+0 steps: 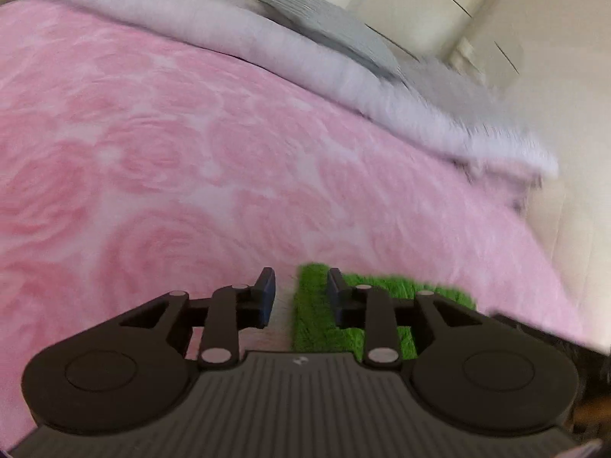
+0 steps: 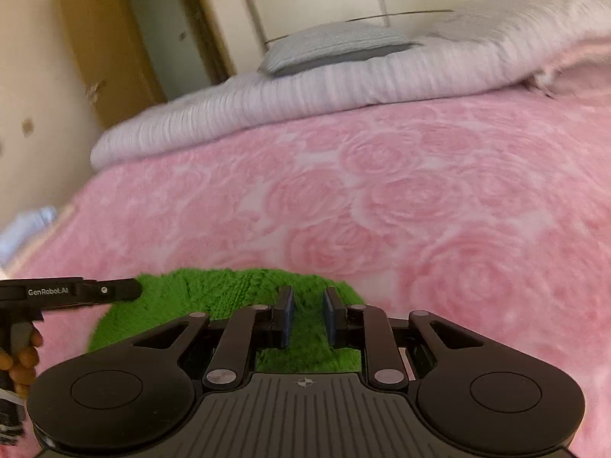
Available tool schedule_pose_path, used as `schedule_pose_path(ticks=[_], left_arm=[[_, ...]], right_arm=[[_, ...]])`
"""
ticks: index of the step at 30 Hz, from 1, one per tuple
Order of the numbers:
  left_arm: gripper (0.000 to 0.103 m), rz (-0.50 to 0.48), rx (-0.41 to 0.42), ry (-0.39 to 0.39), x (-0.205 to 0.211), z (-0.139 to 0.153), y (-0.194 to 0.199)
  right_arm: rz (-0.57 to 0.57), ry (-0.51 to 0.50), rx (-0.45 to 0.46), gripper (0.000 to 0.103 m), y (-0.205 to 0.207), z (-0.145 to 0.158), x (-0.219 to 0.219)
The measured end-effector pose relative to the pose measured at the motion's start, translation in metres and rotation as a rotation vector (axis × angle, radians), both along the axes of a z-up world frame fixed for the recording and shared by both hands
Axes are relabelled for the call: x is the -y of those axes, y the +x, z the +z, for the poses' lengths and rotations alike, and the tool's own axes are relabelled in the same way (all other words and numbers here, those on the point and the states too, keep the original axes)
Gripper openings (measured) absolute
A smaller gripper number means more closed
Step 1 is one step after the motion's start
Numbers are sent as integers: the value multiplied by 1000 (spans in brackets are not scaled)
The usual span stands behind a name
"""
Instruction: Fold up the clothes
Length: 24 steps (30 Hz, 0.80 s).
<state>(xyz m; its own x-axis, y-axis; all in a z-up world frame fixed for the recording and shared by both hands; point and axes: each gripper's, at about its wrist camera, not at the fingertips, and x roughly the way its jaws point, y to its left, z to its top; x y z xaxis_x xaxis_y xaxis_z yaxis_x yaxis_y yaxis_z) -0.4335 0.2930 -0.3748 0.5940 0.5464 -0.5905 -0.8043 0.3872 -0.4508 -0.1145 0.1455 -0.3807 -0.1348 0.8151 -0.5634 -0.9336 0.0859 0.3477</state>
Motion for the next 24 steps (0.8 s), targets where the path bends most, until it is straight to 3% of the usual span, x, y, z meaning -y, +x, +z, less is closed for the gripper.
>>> schedule_pose_path(ticks=[3, 8, 10, 13, 15, 18, 24], left_arm=[[16, -13, -5, 32, 24, 16, -11], [13, -225, -33, 125, 79, 24, 9], [13, -248, -102, 149, 82, 14, 26], [5, -229, -207, 115, 66, -11, 42], [4, -210, -179, 79, 60, -12, 36], [3, -202, -201, 65, 69, -3, 28], [5, -275, -111, 84, 122, 30, 8]], right_arm=[[-29, 49, -51, 21, 3, 16, 34], [-3, 60, -45, 21, -19, 22, 70], [-4, 40, -53, 20, -27, 14, 67], [-1, -8, -37, 20, -35, -6, 54], [20, -35, 2, 20, -39, -10, 49], [41, -50, 58, 20, -45, -3, 49], [38, 23, 42, 20, -53, 25, 94]])
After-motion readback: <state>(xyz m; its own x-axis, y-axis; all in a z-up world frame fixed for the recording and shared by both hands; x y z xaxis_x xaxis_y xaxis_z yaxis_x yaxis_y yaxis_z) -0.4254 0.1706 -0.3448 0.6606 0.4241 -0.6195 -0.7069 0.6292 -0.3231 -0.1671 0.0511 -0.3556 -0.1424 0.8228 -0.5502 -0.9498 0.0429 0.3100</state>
